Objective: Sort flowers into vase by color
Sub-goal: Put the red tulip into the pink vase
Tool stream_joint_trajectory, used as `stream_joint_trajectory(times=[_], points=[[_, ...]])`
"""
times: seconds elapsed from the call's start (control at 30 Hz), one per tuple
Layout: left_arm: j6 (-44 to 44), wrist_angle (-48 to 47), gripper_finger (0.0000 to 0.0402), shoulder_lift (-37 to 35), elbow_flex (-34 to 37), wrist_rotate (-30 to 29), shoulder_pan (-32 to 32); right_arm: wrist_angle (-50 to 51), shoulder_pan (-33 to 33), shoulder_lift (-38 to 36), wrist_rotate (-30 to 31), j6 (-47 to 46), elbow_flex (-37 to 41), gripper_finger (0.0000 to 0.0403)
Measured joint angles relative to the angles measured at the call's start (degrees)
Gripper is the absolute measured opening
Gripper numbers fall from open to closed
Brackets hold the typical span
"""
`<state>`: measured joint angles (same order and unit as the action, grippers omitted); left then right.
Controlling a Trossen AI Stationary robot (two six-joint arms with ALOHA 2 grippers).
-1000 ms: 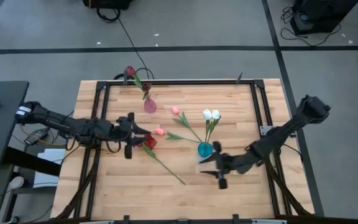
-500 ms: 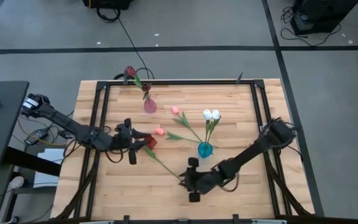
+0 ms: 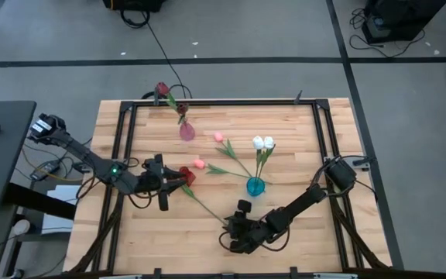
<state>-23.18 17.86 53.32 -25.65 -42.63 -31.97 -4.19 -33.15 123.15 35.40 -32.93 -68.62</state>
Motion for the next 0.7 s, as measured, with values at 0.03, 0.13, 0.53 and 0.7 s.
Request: stream_joint_trajectory(times=[0.03,0.13,0.53,0.7], points=[[0.0,0.5,0.0115,0.0,0.0,0.5,0.0,0.0,0.0,0.1,-0.8,-0.7,0.0,0.0143],[-0.1,2.1,0.0115,0.0,0.0,1.3,0.0,0.7,0.3,0.3,-3.2,-3.7,-0.1,0.0102],[4.2,8.6,0.0115,0.0,0.0,4.4,-0.1,5.1,0.3,-1.1,-3.1,-2.7,0.1,0.0006],[9.1,13.7,0.0115,0.0,0.0,6.5,-0.1,12.3,-0.2,-6.3,-1.4,-1.4,0.5,0.0004]])
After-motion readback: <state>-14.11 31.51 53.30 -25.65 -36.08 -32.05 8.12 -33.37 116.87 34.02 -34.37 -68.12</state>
